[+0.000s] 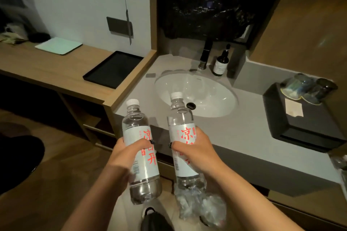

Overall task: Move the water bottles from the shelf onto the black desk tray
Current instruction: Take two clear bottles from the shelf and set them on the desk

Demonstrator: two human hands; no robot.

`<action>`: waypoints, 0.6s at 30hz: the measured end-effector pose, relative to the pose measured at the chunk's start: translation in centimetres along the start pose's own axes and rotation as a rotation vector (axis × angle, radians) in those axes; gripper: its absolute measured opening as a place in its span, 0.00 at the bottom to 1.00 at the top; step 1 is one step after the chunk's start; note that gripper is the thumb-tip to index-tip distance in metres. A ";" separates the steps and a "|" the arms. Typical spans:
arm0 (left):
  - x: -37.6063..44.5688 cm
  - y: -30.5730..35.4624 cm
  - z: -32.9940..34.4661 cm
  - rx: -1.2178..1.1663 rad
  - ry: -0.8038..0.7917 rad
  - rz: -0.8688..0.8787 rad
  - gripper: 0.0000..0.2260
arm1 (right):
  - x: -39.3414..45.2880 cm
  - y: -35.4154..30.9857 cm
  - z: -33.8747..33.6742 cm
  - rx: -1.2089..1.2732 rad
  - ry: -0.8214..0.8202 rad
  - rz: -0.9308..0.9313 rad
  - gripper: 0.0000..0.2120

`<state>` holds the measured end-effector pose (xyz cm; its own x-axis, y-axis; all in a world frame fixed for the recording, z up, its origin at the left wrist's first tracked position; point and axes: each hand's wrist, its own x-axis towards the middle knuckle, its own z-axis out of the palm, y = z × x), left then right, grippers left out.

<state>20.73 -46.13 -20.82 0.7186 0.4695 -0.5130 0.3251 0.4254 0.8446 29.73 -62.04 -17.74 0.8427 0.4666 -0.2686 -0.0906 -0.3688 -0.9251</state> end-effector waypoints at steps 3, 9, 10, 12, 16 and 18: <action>4.0 2.5 -0.6 0.006 -0.023 0.030 0.21 | 4.5 -1.4 1.1 -0.018 0.002 -0.012 0.14; 9.9 8.2 -3.2 0.071 -0.050 0.072 0.27 | 13.0 -4.8 4.1 -0.018 -0.035 0.018 0.19; 10.8 9.0 -3.8 0.076 -0.038 0.070 0.26 | 14.0 -5.4 4.8 -0.021 -0.047 0.024 0.19; 12.1 10.4 -5.1 0.069 -0.007 0.069 0.22 | 15.7 -6.4 6.3 -0.026 -0.076 0.030 0.20; 14.6 12.9 -8.1 0.020 0.002 0.055 0.16 | 18.7 -8.3 9.7 -0.057 -0.117 0.029 0.20; 16.1 14.1 -10.0 0.007 -0.015 0.041 0.16 | 20.3 -9.4 11.8 -0.057 -0.114 0.033 0.20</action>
<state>30.77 -24.86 -18.73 0.7403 0.4748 -0.4758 0.2997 0.4005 0.8659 41.47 -39.63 -17.66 0.7738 0.5408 -0.3299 -0.0841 -0.4286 -0.8996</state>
